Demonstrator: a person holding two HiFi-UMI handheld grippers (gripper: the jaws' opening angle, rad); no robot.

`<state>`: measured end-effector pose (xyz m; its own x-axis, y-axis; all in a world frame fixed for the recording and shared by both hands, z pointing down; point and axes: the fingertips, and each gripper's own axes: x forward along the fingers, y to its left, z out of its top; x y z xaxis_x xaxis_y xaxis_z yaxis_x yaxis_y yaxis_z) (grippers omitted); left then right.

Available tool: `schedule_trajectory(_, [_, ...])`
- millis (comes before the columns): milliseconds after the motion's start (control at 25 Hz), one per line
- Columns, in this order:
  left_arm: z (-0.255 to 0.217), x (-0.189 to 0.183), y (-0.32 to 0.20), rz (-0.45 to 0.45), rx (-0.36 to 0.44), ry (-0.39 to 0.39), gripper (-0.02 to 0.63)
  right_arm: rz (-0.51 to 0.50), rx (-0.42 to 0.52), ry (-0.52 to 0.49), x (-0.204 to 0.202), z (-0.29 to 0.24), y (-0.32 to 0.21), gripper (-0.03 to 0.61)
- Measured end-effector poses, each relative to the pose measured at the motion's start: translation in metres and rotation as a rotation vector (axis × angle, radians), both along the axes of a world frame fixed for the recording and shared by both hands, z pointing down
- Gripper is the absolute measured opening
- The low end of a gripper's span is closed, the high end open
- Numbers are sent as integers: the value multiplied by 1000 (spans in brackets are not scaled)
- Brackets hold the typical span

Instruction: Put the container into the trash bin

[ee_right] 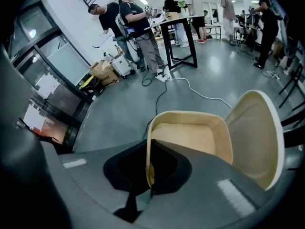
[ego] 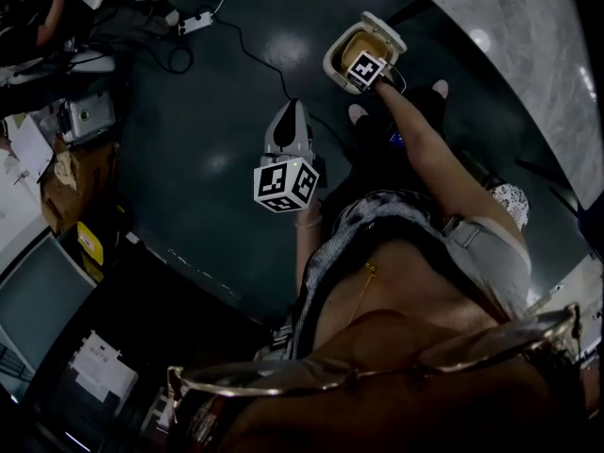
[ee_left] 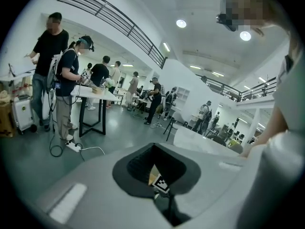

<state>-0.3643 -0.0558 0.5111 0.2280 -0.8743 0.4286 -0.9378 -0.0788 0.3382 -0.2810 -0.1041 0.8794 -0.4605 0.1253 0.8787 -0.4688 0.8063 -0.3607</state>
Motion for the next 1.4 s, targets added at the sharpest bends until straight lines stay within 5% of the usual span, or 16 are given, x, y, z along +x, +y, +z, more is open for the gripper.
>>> schedule_trajectory(120, [0, 2, -2, 0, 5, -3, 0, 24, -40, -82, -12, -2, 6, 50])
schedule_trajectory(200, [1, 4, -2, 5, 1, -7, 0, 50, -32, -55, -4, 2, 0, 232])
schedule_trajectory(520, [7, 19, -2, 34, -10, 8, 0, 9, -15, -45, 6, 0, 5, 154])
schedule_trajectory(680, [6, 23, -6, 46, 0, 11, 0, 9, 32, -44, 10, -6, -4, 28])
schedule_trajectory(1000, [7, 30, -8, 72, -1, 5, 0, -13, 52, -138, 7, -53, -2, 26])
schedule_trajectory(1400, [-1, 58, -22, 130, 32, -1, 0, -66, 250, -394, 15, -185, -7, 26])
